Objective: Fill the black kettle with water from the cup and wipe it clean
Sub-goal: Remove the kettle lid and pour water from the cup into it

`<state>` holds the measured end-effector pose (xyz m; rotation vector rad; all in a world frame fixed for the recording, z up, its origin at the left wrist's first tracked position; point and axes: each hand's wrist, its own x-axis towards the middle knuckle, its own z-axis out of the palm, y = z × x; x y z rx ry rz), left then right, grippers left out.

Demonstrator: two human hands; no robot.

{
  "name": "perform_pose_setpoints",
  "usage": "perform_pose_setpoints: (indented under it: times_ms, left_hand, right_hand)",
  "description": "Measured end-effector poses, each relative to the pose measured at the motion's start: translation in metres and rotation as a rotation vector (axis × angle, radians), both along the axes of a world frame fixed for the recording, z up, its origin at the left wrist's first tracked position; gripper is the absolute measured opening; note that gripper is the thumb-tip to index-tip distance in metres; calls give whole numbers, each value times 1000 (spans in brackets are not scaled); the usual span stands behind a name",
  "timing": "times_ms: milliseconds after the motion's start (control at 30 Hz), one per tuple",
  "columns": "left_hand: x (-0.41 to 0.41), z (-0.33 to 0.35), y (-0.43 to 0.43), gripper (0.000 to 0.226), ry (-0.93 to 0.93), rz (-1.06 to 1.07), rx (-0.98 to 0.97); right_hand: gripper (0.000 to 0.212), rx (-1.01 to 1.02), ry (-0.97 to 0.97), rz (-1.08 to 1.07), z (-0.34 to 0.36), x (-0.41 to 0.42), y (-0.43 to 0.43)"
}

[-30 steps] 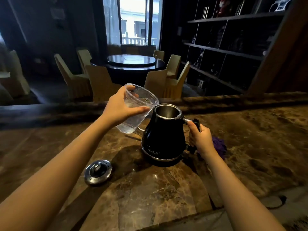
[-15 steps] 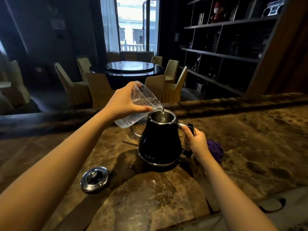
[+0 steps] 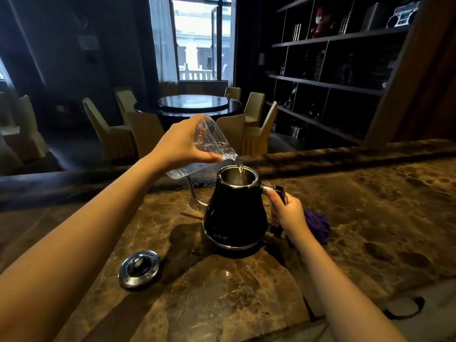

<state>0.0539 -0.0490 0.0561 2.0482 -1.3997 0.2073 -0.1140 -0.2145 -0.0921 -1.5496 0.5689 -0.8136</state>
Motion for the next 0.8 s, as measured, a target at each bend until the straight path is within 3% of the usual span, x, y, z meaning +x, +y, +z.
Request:
perform_pose_setpoints:
  times_ms: [800]
  left_hand:
    - [-1,-2,-8,85,-181,-7,88]
  right_hand:
    - [26,-20,-13,-20,0,0,1]
